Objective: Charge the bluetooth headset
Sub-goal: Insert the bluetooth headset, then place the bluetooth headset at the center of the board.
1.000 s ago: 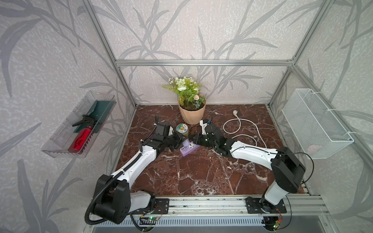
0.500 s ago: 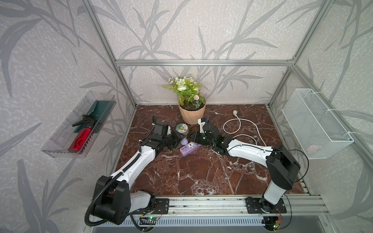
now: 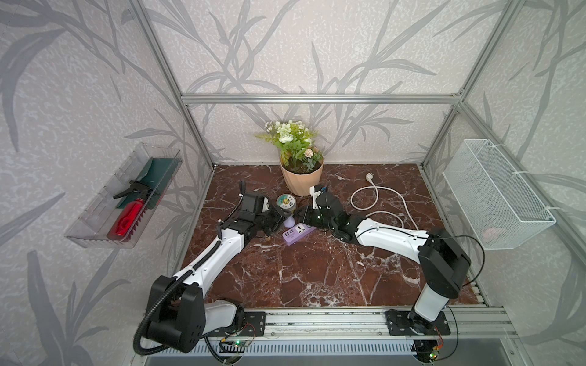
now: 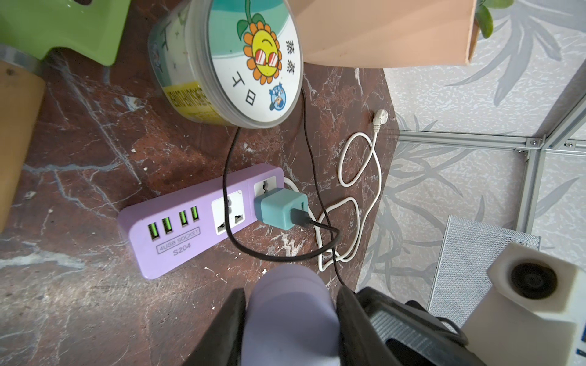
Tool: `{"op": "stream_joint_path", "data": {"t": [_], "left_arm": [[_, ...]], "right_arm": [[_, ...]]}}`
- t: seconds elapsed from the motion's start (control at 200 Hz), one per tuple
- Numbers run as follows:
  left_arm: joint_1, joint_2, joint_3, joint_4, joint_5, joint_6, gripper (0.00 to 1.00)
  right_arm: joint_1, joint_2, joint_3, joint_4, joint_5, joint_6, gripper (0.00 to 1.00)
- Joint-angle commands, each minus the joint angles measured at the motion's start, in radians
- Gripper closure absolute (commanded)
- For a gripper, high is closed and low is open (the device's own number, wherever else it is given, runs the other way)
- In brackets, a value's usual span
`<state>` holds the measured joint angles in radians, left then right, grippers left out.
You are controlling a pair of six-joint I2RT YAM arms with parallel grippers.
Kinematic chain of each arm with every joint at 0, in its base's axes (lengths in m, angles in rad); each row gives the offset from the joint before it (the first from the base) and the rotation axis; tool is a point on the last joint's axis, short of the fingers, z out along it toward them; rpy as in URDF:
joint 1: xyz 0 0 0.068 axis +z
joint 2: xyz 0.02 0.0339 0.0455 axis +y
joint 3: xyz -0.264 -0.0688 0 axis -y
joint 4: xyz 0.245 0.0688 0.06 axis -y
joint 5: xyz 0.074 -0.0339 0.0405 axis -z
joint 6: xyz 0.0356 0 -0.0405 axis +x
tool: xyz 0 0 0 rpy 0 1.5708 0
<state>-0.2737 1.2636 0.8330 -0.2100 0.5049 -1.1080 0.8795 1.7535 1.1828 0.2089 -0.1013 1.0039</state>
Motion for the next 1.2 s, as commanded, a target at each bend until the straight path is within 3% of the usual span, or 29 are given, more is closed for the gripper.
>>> {"op": "stream_joint_path", "data": {"t": [0.0,0.365,0.51,0.706,0.911,1.196], "left_arm": [[-0.044,-0.027,0.119,0.445,0.185,-0.079,1.0],[-0.044,-0.057,0.105,0.436,0.178,-0.082,1.0],[-0.042,-0.076,0.092,0.382,0.177,-0.049,1.0],[-0.037,-0.102,0.061,0.292,0.169,-0.006,1.0],[-0.029,-0.096,0.079,0.161,0.134,0.084,1.0],[-0.013,-0.092,0.119,0.037,0.128,0.187,1.0]], "right_arm": [[0.174,0.044,-0.003,-0.046,-0.263,0.013,1.0],[0.171,0.034,-0.058,0.04,-0.216,0.068,1.0],[0.115,-0.031,-0.123,0.08,-0.206,0.08,0.78],[0.07,-0.154,-0.15,0.018,-0.185,0.021,0.63],[0.059,-0.245,-0.16,-0.056,-0.213,-0.041,0.58],[0.029,-0.454,-0.315,-0.125,-0.236,-0.141,0.57]]}}
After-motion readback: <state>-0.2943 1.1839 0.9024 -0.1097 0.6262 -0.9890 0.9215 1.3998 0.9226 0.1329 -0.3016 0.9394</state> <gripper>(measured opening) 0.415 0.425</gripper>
